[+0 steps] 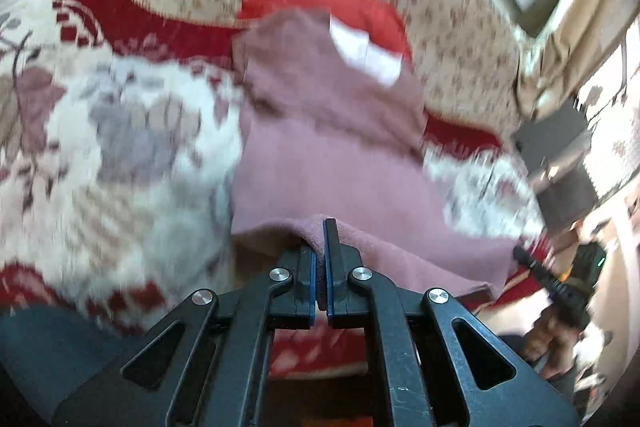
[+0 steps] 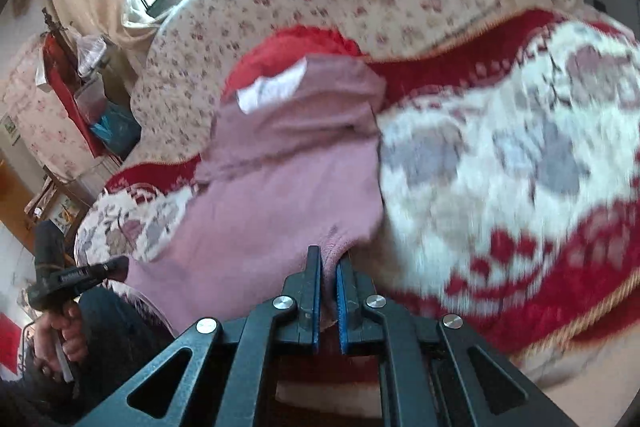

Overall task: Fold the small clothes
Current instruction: 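Grasp the hem with both tools and fold it toward the collar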

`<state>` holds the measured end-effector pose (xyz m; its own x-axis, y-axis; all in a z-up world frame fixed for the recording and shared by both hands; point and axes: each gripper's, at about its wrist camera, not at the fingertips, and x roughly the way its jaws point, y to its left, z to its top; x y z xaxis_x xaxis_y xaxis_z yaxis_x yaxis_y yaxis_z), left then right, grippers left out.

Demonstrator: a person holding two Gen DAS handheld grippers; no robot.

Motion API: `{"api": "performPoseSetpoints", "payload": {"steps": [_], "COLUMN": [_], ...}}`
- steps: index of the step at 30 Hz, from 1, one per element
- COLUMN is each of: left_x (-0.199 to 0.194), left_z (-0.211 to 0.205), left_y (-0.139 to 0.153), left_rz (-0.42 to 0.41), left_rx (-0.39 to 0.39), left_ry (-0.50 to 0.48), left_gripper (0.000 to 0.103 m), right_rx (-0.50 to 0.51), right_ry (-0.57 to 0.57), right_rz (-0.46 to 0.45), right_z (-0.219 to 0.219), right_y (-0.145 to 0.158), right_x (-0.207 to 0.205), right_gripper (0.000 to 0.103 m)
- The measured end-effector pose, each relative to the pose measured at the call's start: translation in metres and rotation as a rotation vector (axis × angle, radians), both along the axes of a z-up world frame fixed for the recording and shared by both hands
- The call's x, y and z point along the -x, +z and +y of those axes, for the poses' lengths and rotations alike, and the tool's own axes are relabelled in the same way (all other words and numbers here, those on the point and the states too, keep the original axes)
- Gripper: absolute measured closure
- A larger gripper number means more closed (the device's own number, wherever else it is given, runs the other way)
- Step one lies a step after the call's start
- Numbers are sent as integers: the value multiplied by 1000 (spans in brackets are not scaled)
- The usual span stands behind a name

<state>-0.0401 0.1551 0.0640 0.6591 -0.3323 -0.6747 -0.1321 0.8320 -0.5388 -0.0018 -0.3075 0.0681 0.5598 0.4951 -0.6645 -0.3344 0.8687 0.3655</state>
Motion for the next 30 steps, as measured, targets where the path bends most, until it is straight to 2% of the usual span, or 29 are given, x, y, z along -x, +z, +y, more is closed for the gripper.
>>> {"api": "performPoseSetpoints", "payload": {"steps": [3,6,9,16,19,23,30], "left_x": [-23,-49,-81,-183,-219,-267,-308], "left_z": [12,22,32,47,51,58,58], "left_y": [21,26,27,24,16,4,-16], "left_rz": [-57,-76,-97,-135,-134,-136,-150], "left_rx": [-22,-30,-40,-95,-102,-74,-118], "left_ry": [48,86,121,175,197,217,221], "left_gripper": [101,101,101,101,101,101,101], "right_rx": [-27,-80,-126,-146,-135,-113,-68], "right_ry": [-17,-40,-65,-142,-188,-231,-250], "right_rz": [-43,-71,-72,-127,-123,-89,-65], "right_z": [3,6,11,41,55,68,80], "right_y": [23,39,45,53,45,22,-9], "right_x": [-28,-61,-97,-181,-217,-261,-314], "right_gripper": [97,97,97,97,97,97,97]}}
